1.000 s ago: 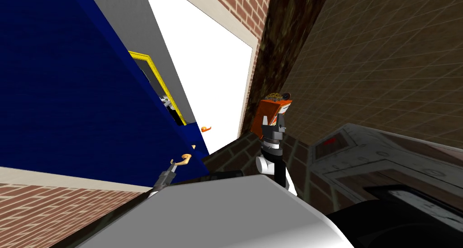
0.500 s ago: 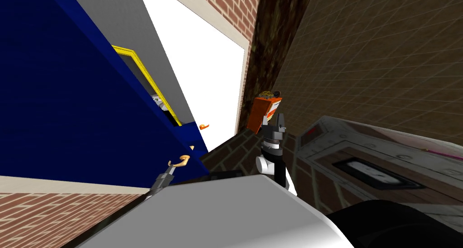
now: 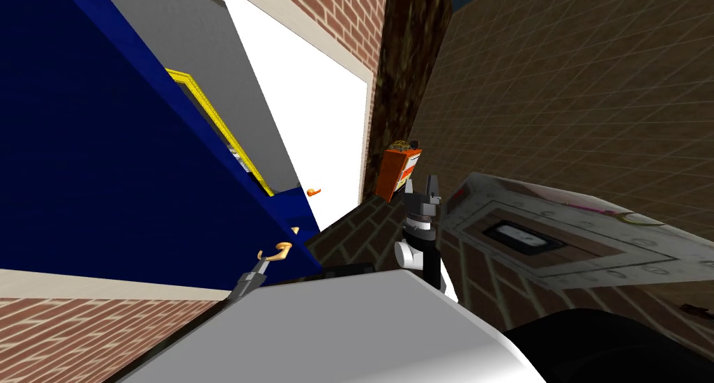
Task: Pull the door open
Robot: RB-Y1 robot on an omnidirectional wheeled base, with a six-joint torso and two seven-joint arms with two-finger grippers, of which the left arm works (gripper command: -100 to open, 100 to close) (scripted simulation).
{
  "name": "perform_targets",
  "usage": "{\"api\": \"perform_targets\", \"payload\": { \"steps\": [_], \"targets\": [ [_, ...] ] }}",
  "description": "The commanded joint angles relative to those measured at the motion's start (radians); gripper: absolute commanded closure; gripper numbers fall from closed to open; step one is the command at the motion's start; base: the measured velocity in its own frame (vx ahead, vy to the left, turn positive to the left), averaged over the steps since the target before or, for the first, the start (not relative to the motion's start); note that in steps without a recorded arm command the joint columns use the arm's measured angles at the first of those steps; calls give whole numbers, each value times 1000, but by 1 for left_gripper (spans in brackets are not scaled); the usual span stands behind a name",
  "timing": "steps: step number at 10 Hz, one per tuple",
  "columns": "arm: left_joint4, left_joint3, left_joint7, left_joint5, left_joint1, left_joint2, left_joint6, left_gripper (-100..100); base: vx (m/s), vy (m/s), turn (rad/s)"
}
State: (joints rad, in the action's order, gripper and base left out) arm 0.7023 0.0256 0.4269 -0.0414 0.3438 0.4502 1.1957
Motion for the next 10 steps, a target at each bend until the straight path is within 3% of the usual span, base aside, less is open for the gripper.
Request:
{"api": "perform_targets", "payload": {
  "steps": [1, 2, 8, 9, 10],
  "targets": [
    [0, 0, 0, 0, 0, 0, 0, 100, -92, 29, -18],
    [-19, -5, 4, 4, 0, 2, 19, 100, -181, 21, -217],
    [-65, -21, 17, 15, -3, 8, 79, 100, -225, 52, -177],
    [-70, -22, 19, 16, -3, 9, 86, 100, -238, 80, -169],
    [-67, -15, 18, 11, -2, 15, 76, 100, -100, 34, -33]
  ]
}}
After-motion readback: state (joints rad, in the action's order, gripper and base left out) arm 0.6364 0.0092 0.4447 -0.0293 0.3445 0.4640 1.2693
